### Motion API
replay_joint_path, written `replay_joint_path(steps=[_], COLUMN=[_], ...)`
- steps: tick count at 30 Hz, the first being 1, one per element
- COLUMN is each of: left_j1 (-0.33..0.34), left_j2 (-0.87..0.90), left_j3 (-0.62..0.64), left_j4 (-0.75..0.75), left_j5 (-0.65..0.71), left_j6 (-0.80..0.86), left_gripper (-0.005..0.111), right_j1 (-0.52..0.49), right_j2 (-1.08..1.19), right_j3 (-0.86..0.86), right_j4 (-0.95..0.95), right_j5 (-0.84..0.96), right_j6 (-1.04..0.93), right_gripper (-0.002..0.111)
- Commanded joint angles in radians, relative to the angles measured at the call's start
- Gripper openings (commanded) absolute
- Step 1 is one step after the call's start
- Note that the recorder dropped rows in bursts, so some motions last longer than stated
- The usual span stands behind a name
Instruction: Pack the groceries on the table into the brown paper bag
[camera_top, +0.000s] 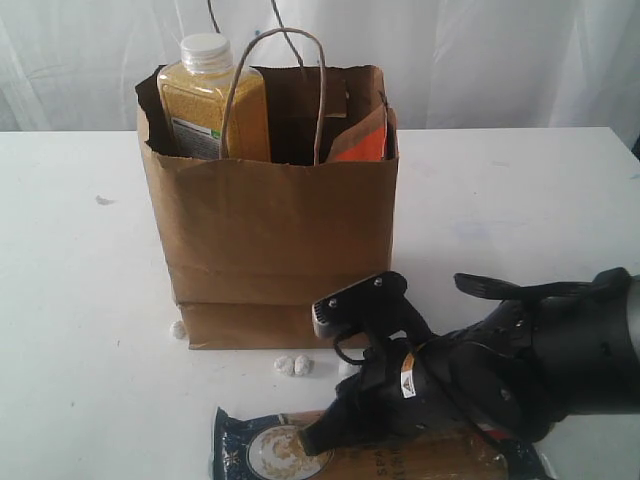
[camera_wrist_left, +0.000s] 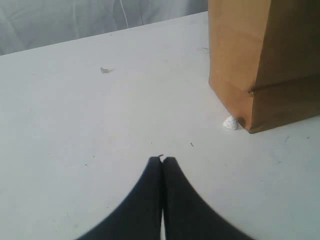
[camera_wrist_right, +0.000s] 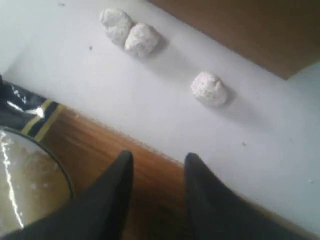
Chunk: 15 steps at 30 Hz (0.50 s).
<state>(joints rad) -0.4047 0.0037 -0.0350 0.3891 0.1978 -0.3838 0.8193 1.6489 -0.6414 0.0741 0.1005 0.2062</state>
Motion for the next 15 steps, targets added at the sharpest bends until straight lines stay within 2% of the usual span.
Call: replay_joint_path(steps=[1, 7, 15], left_j1=[0.004, 0.004, 0.004], left_j2=[-0.004, -0.004, -0.004], left_j3=[0.004, 0.004, 0.004], left_j4=[0.009, 0.009, 0.009], left_j5=[-0.009, -0.009, -0.005], left_j6=[-0.001, -0.001, -0.001], left_gripper=[0.0, 0.0, 0.0], right_j1=[0.006, 0.004, -0.072], right_j2=[0.006, 0.018, 0.029], right_j3=[0.004, 0.004, 0.004], right_j4=[0.004, 0.004, 0.005], right_j5=[-0.061, -0.122, -0.134], right_j6=[0.095, 0.113, 0.113], right_gripper=[0.056, 0.058, 0.058])
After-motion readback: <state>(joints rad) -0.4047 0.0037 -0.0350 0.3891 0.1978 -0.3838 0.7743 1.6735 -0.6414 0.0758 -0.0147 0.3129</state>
